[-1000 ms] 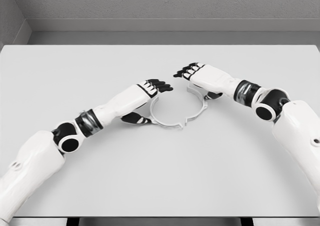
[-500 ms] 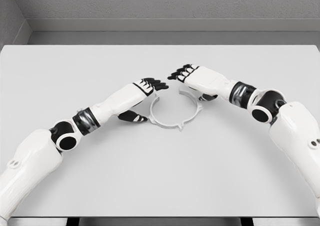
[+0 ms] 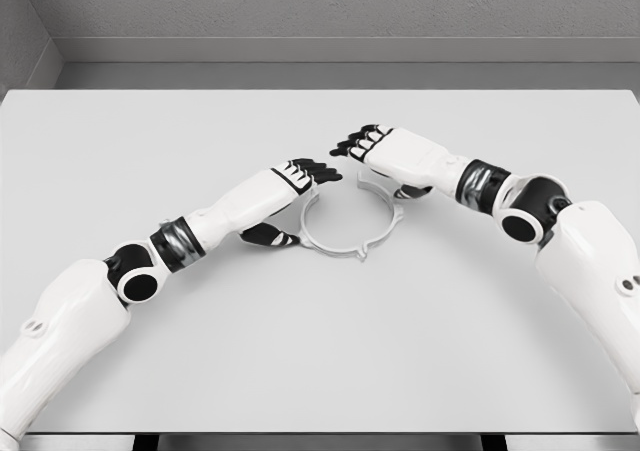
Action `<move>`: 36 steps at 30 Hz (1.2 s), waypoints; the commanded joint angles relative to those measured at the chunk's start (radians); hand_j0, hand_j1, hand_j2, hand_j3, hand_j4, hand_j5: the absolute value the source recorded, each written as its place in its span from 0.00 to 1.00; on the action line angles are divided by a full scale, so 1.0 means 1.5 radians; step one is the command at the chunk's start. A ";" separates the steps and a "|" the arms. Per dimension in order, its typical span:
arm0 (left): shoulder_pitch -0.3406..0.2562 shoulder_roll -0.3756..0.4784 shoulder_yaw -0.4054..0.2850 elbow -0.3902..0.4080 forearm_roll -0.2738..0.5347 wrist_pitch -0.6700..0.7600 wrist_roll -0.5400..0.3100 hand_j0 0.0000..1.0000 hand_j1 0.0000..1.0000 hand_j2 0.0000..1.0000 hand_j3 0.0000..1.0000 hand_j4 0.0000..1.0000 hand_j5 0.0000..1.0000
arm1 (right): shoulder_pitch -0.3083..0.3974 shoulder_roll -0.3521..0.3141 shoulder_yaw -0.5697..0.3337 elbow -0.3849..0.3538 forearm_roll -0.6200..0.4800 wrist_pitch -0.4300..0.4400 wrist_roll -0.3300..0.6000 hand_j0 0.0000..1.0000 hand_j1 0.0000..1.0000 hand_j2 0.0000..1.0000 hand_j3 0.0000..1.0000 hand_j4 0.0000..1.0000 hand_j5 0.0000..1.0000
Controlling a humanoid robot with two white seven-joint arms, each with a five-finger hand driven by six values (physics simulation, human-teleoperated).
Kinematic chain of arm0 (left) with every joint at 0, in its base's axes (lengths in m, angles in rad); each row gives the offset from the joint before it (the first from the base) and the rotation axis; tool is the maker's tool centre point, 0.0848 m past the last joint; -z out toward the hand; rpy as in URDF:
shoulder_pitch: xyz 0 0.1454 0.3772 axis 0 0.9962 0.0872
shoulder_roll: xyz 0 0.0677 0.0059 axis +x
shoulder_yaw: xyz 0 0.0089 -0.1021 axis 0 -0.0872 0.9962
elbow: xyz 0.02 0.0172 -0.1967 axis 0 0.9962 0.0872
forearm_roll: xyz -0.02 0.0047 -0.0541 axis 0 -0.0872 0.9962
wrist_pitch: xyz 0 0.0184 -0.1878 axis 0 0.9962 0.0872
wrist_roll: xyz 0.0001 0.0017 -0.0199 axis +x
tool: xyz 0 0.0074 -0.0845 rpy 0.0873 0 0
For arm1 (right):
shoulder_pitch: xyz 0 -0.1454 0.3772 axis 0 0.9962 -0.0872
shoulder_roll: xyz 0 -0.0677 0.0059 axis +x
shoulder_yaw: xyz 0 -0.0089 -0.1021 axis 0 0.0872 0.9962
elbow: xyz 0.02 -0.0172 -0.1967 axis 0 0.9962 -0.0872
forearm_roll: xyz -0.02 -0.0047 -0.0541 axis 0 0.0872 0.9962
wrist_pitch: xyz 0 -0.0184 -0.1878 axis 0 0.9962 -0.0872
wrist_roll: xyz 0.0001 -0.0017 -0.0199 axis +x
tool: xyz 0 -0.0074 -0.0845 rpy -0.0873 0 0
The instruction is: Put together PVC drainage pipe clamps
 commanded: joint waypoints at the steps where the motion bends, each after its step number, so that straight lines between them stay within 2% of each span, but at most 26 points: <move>1: 0.000 0.000 0.000 0.000 0.004 0.000 0.000 1.00 1.00 1.00 1.00 1.00 1.00 | 0.000 -0.004 -0.013 0.000 -0.004 0.001 -0.001 1.00 1.00 1.00 1.00 1.00 1.00; 4: 0.000 0.000 0.000 0.000 0.004 0.000 0.000 1.00 1.00 1.00 1.00 1.00 1.00 | 0.001 -0.011 -0.061 0.005 -0.004 0.001 -0.001 1.00 1.00 1.00 1.00 1.00 1.00; 6: 0.000 0.000 0.000 0.000 0.004 0.000 0.000 1.00 1.00 1.00 1.00 1.00 1.00 | 0.005 -0.037 -0.099 0.000 -0.013 -0.004 -0.001 1.00 1.00 1.00 1.00 1.00 1.00; 8: -0.002 0.000 0.000 0.000 0.003 0.000 0.000 1.00 1.00 1.00 1.00 1.00 1.00 | 0.008 -0.091 -0.153 -0.005 -0.072 -0.032 0.001 1.00 1.00 1.00 1.00 1.00 1.00; 9: -0.003 0.000 0.000 0.000 0.003 0.000 0.000 1.00 1.00 1.00 1.00 1.00 1.00 | 0.011 -0.122 -0.157 -0.017 -0.114 -0.042 0.003 1.00 1.00 1.00 1.00 1.00 1.00; 10: -0.003 -0.001 0.000 0.000 0.003 0.000 0.000 1.00 1.00 1.00 1.00 1.00 1.00 | 0.028 -0.160 -0.159 -0.042 -0.155 -0.047 0.002 1.00 1.00 1.00 1.00 1.00 1.00; 11: -0.004 -0.001 0.000 0.000 0.003 0.000 0.000 1.00 1.00 1.00 1.00 1.00 1.00 | 0.049 -0.185 -0.189 -0.067 -0.183 -0.051 0.002 1.00 1.00 1.00 1.00 1.00 1.00; 13: -0.004 -0.008 0.000 0.004 0.003 0.000 0.000 1.00 1.00 1.00 1.00 1.00 1.00 | 0.128 -0.195 -0.279 -0.114 -0.187 -0.088 0.003 1.00 1.00 1.00 1.00 1.00 1.00; 15: -0.005 -0.009 0.001 0.005 0.003 0.000 0.000 1.00 1.00 1.00 1.00 1.00 1.00 | 0.179 -0.195 -0.358 -0.143 -0.189 -0.088 0.003 1.00 1.00 1.00 1.00 1.00 1.00; 17: -0.005 -0.015 0.000 0.006 0.003 0.000 0.000 1.00 1.00 1.00 1.00 1.00 1.00 | 0.224 -0.210 -0.402 -0.161 -0.257 -0.088 0.003 1.00 1.00 1.00 1.00 1.00 1.00; 18: -0.005 -0.016 0.000 0.009 0.003 0.000 0.000 1.00 1.00 1.00 1.00 1.00 1.00 | 0.240 -0.217 -0.402 -0.161 -0.286 -0.088 0.004 1.00 1.00 1.00 1.00 1.00 1.00; 22: -0.005 -0.026 0.001 0.010 0.003 0.000 0.000 1.00 1.00 1.00 1.00 1.00 1.00 | 0.284 -0.216 -0.406 -0.158 -0.318 -0.088 0.002 1.00 1.00 1.00 1.00 1.00 1.00; 28: -0.016 -0.035 0.003 0.020 0.004 0.000 0.000 1.00 1.00 1.00 1.00 1.00 1.00 | 0.325 -0.209 -0.405 -0.156 -0.315 -0.088 0.002 1.00 1.00 1.00 1.00 1.00 1.00; 36: -0.024 0.003 0.007 0.007 0.025 0.000 0.001 1.00 1.00 1.00 1.00 1.00 1.00 | 0.329 -0.207 -0.399 -0.160 -0.314 -0.088 0.003 1.00 1.00 1.00 1.00 1.00 1.00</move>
